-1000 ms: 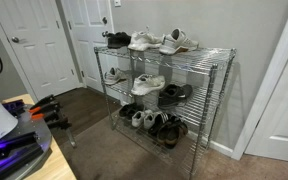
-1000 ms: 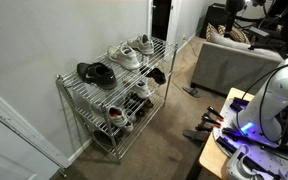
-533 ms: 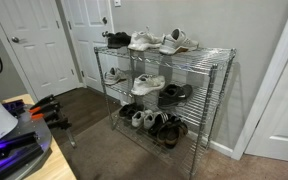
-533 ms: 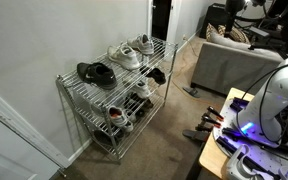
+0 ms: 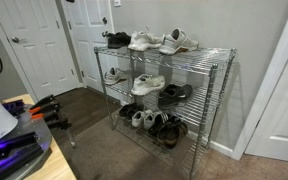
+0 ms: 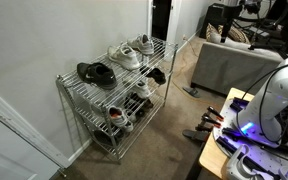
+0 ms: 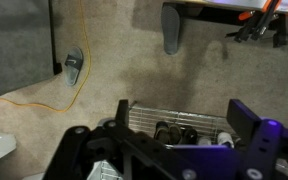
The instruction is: Move the right black sneaker closer to the left one
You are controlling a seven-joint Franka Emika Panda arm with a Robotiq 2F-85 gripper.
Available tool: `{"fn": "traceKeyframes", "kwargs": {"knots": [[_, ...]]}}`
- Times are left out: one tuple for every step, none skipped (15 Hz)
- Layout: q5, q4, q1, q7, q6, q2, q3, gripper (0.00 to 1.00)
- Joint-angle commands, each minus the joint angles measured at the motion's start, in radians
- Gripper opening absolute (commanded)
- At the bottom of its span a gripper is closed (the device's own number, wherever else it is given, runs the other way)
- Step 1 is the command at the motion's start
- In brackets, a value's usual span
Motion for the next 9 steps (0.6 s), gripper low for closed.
{"fn": "traceKeyframes", "kwargs": {"knots": [[0.009,-0.117,-0.034,0.138,0.175,0.041,-0.023,1.0],[0.022,-0.145,-0.041,0.167,0.23,0.065,-0.037,1.0],[0.029,-0.173,-0.054,0.204,0.294,0.088,-0.044,1.0],[0.037,-0.202,-0.068,0.244,0.365,0.118,-0.05,1.0],[0.05,-0.224,-0.079,0.273,0.433,0.147,-0.056,1.0],[0.06,-0.242,-0.092,0.305,0.51,0.185,-0.058,1.0],[0.069,-0.256,-0.104,0.338,0.599,0.229,-0.054,1.0],[0.074,-0.264,-0.117,0.37,0.684,0.271,-0.048,1.0],[0.089,-0.261,-0.125,0.408,0.764,0.32,-0.039,1.0]]}}
